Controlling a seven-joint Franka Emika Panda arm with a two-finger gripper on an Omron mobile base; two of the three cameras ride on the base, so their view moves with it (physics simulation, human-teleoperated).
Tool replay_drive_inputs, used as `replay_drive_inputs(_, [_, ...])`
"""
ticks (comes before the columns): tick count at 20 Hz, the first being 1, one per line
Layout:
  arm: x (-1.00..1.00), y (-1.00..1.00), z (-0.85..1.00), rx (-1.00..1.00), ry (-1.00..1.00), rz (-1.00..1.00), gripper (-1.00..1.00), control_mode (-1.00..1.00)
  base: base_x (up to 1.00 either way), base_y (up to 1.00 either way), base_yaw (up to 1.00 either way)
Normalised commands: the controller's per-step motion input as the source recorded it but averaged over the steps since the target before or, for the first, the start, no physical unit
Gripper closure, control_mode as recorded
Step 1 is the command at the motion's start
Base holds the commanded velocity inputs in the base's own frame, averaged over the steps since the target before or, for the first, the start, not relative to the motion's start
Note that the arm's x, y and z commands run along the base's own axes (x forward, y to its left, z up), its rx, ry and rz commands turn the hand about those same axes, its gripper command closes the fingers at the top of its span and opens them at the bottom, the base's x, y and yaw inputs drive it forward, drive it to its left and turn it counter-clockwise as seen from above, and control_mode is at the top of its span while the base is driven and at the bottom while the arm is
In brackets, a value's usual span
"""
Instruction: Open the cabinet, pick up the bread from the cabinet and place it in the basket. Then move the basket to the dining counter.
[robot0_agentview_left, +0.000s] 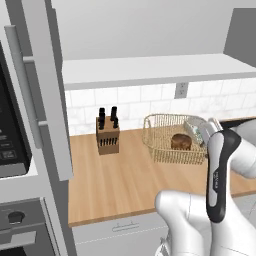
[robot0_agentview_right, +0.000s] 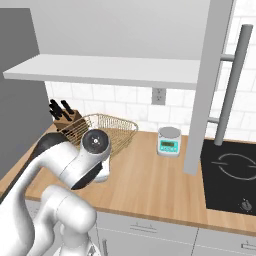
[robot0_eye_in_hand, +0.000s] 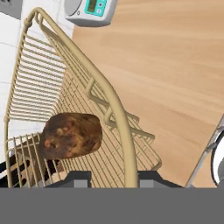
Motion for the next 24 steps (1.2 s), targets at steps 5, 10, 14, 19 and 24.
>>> replay_drive_inputs(5, [-0.25,-0.09,0.52,-0.02,0.00,0.00,1.00,-1.00,0.00,0.00,0.00])
replay_drive_inputs(10, [-0.39,-0.15,0.36,0.00,-0.06,0.00,1.00,-1.00,0.00,0.00,0.00])
replay_drive_inputs(14, [-0.54,-0.01,0.46,-0.02,-0.10,0.00,1.00,-1.00,0.00,0.00,0.00])
replay_drive_inputs(19, [-0.27,0.00,0.18,-0.01,-0.06,0.00,1.00,1.00,-0.33,0.02,-0.01])
replay_drive_inputs(24, [0.00,0.00,0.00,0.00,0.00,0.00,1.00,1.00,-0.83,0.01,-0.02])
